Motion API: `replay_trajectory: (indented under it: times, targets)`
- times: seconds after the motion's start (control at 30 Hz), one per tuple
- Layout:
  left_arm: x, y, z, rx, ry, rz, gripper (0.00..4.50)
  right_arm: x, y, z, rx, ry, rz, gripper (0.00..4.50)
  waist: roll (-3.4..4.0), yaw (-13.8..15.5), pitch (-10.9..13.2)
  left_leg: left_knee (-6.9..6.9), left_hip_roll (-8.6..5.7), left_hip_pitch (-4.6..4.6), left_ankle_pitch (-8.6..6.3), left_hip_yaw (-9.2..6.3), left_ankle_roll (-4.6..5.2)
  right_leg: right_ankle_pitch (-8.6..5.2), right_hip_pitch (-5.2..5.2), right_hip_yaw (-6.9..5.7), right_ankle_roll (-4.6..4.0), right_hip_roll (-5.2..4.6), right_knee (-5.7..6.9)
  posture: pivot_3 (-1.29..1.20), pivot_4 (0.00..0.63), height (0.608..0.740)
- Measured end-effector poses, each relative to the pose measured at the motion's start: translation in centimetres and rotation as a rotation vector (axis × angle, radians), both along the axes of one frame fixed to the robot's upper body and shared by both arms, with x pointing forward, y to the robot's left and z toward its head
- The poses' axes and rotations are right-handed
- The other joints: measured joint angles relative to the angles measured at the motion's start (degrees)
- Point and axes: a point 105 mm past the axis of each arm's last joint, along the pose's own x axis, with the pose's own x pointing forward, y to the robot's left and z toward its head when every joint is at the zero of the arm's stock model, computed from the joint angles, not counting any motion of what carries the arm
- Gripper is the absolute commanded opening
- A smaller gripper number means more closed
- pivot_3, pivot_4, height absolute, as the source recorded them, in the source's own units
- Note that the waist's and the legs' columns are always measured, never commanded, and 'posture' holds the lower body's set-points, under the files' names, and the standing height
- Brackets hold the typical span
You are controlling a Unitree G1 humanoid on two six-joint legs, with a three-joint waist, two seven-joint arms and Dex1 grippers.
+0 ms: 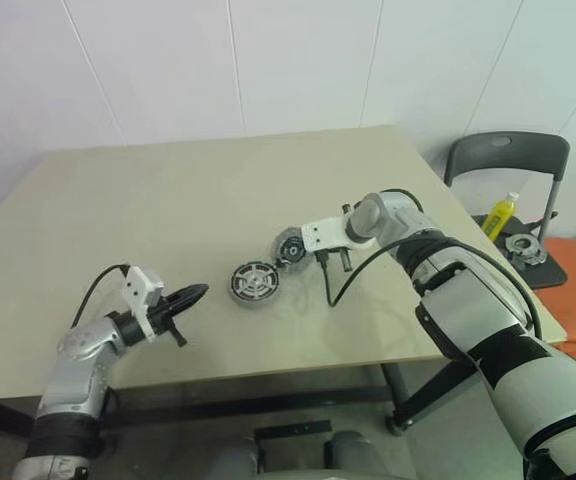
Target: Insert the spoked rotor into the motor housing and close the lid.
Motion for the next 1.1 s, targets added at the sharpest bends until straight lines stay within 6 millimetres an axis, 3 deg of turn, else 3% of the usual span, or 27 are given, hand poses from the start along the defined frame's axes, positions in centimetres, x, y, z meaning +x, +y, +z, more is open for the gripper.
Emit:
replay_trajectory:
  times: [0.2, 0.5, 0.77, 1.1]
  targets:
    - [0.0, -0.2, -0.1, 0.000, 0.004, -0.005, 0.00, -0.5, 1.7, 0.3, 0.109, 0.057, -0.002, 0.02, 0.00, 0.0, 0.0, 0.00, 0.00, 0.00, 0.00, -0.01, 0.00, 0.01, 0.00, 0.00, 0.01, 0.00, 0.00, 0.00, 0.000, 0.740]
    - [-0.2, -0.8, -0.5, -0.005, 0.023, -0.031, 0.00, -0.4, 2.0, 1.0, 0.185, 0.073, -0.040, 0.02, 0.00, 0.0, 0.0, 0.00, 0.00, 0.00, 0.00, -0.01, 0.00, 0.01, 0.00, 0.00, 0.00, 0.00, 0.00, 0.00, 0.000, 0.740]
    - [-0.2, -1.1, -0.9, -0.003, 0.040, -0.041, 0.00, -1.0, 4.5, 3.8, 0.397, 0.187, -0.046, 0.02, 0.00, 0.0, 0.0, 0.01, 0.00, 0.00, 0.00, -0.01, 0.00, 0.01, 0.00, 0.00, 0.01, 0.00, 0.01, 0.00, 0.000, 0.740]
    - [-0.1, -1.1, -1.1, 0.005, 0.047, -0.040, 0.00, -1.8, 5.3, 5.3, 0.515, 0.297, -0.054, 0.02, 0.00, 0.0, 0.0, 0.01, 0.00, 0.00, 0.00, 0.00, -0.01, 0.02, -0.02, 0.00, 0.02, 0.00, 0.01, 0.00, 0.000, 0.740]
